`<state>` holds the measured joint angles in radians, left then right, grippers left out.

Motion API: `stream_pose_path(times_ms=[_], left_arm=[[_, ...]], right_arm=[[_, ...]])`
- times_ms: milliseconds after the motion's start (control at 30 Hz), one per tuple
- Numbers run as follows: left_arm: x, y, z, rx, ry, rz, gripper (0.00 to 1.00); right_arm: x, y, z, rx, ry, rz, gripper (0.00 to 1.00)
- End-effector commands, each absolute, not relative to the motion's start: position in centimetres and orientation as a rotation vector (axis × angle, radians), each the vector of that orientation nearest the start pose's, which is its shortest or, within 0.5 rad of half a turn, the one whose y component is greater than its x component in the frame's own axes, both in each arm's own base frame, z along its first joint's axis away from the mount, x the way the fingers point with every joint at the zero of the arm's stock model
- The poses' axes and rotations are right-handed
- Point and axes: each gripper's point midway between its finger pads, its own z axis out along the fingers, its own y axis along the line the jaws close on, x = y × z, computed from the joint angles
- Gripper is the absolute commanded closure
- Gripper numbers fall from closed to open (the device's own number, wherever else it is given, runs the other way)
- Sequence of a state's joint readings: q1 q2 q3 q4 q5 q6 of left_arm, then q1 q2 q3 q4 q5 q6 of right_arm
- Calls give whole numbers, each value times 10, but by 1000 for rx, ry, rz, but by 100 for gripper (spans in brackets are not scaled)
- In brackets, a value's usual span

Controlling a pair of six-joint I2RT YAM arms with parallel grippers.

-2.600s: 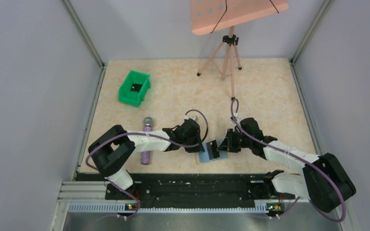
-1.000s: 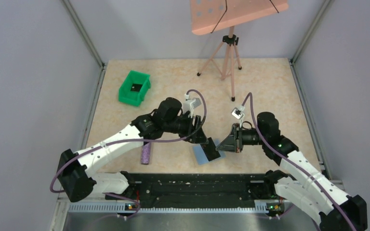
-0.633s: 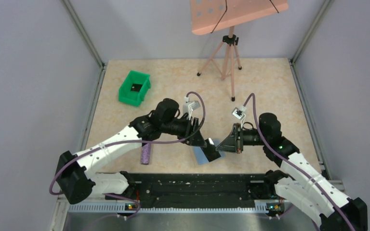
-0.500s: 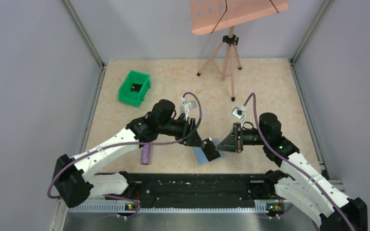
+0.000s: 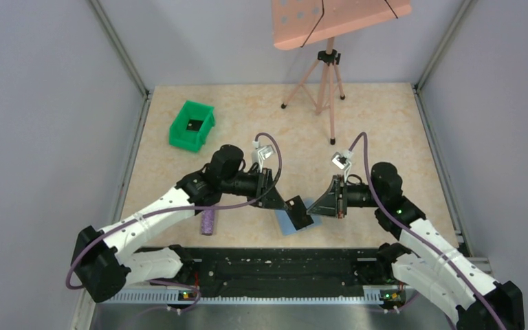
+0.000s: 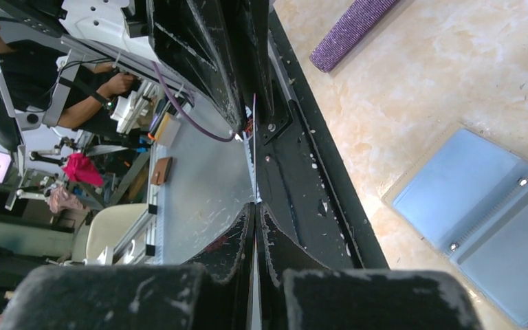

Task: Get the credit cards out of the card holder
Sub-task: Place the credit card in the storage box.

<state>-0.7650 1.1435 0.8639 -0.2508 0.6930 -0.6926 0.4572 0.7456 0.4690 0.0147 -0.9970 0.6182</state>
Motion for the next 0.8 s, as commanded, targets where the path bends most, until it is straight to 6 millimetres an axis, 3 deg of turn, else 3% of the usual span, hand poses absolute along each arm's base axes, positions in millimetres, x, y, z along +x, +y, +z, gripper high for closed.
stream_pose_path(times_ms=[0, 133, 400, 567, 667, 767], left_arm=[[139, -310, 236, 557, 2230, -1559, 73], [140, -308, 238, 547, 2216, -1571, 68], [135, -312, 243, 573, 2181, -1648, 70], [134, -312, 244, 582, 2168, -1654, 83], [135, -312, 243, 581, 2167, -1649, 98], [140, -311, 241, 561, 2172, -1625, 100]], right_arm=[[122, 238, 222, -660, 1876, 1622, 100], [122, 238, 220, -661, 1880, 1626, 100], [121, 239, 219, -664, 1882, 1641, 100], [121, 239, 217, -660, 1886, 1644, 100], [123, 240, 216, -652, 1891, 1639, 100], [127, 240, 216, -624, 1911, 1620, 99]])
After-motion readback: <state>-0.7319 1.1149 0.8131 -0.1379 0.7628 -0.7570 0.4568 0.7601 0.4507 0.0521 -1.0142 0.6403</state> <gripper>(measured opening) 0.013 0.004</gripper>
